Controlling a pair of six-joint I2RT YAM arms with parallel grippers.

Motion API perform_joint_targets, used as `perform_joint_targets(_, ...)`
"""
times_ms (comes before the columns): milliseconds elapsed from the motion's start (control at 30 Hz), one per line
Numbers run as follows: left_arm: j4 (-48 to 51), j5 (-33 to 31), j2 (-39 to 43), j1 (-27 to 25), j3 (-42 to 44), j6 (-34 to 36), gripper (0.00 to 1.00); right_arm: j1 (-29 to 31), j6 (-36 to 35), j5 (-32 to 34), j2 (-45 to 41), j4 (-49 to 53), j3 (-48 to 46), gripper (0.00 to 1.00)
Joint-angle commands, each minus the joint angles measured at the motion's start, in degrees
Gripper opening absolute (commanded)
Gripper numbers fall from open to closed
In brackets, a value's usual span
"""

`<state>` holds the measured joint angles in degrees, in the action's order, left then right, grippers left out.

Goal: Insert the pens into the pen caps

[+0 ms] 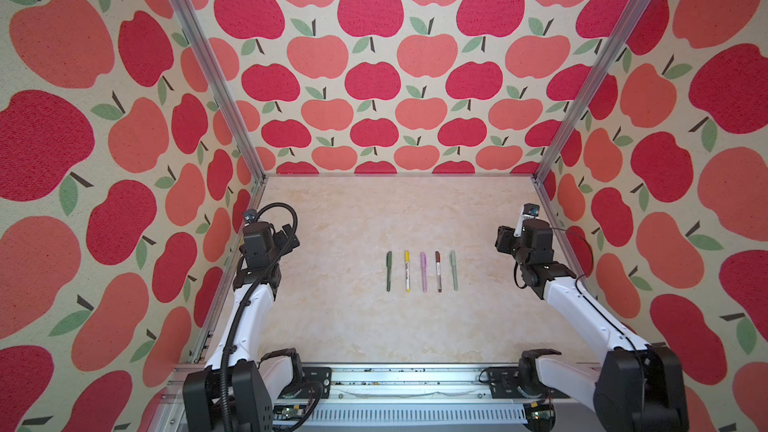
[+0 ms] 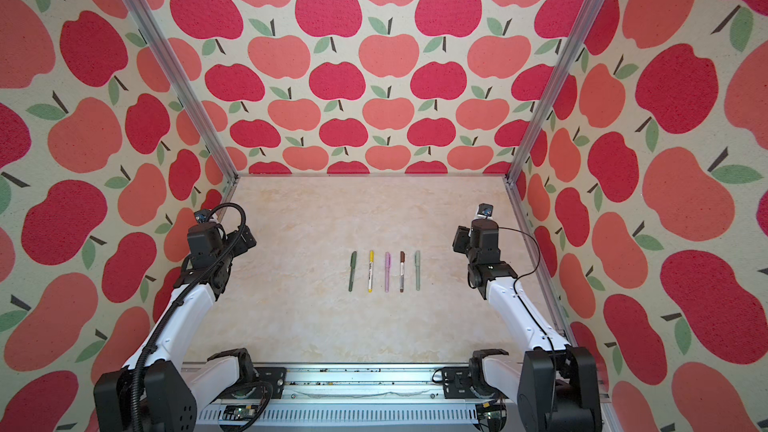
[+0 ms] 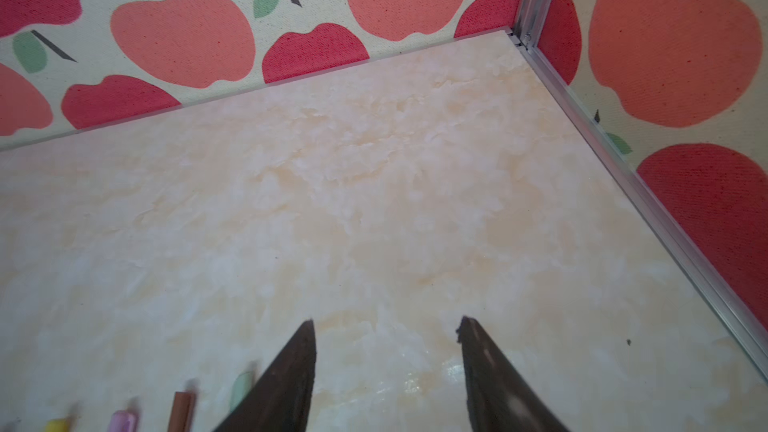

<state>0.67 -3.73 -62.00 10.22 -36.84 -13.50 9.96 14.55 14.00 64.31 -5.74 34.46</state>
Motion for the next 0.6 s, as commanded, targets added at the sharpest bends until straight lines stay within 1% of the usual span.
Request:
perform_joint_targets(0, -12.1, -1.6, -3.5, 1.1, 4.3, 2.3, 1.00, -0.1, -12.9, 9.3, -2.0, -22.8, -10.7, 0.57)
perform_joint_targets(33, -13.7, -1.4, -4.8, 1.5, 5.3, 1.8, 1.00, -0.1, -15.2, 9.6, -1.5, -29.8, -14.4, 0.57)
perform_joint_targets(100, -17.9, -0.8, -7.1, 1.6, 7.4, 2.5, 0.99, -0.1, -19.2, 9.8, 1.1, -40.1, -18.7, 0.56)
perform_joint_targets(167, -22.2, -1.2, -9.2, 1.7, 9.4, 3.5, 0.99, 0.0, -20.9, 10.4, 3.9, -42.6, -19.1, 0.57)
perform_joint_targets(267, -25.1, -1.8, -11.9, 1.9, 10.6, 5.3, 0.99, -0.1, -21.0, 9.4, 8.5, -45.2, -18.9, 0.58)
perform_joint_targets(367, -29.3, -0.3, -14.7, 1.8, 12.3, 6.4, 0.99, -0.1, -20.6, 9.5, 15.3, -54.1, -20.2, 0.58)
perform_joint_targets(400, -30.4, 0.0, -15.6, 1.9, 12.2, 7.0, 0.99, -0.1, -20.7, 9.4, 18.2, -58.6, -20.8, 0.58)
perform_joint_targets(433, -28.1, 1.4, -15.8, 1.9, 11.0, 6.9, 0.99, -0.3, -20.3, 9.2, 21.3, -63.0, -21.2, 0.59)
perform_joint_targets(500, -31.3, 3.2, -17.2, 1.8, 11.3, 8.0, 0.99, -0.5, -20.8, 8.1, 25.9, -67.1, -20.9, 0.60)
perform_joint_targets(533, -31.9, 4.6, -17.2, 1.9, 11.4, 8.1, 0.99, -0.5, -20.8, 6.1, 26.2, -65.9, -20.6, 0.59)
perform_joint_targets(567, -33.6, 6.0, -17.1, 1.8, 12.1, 8.4, 0.99, -0.5, -20.6, 6.1, 26.6, -64.4, -19.8, 0.59)
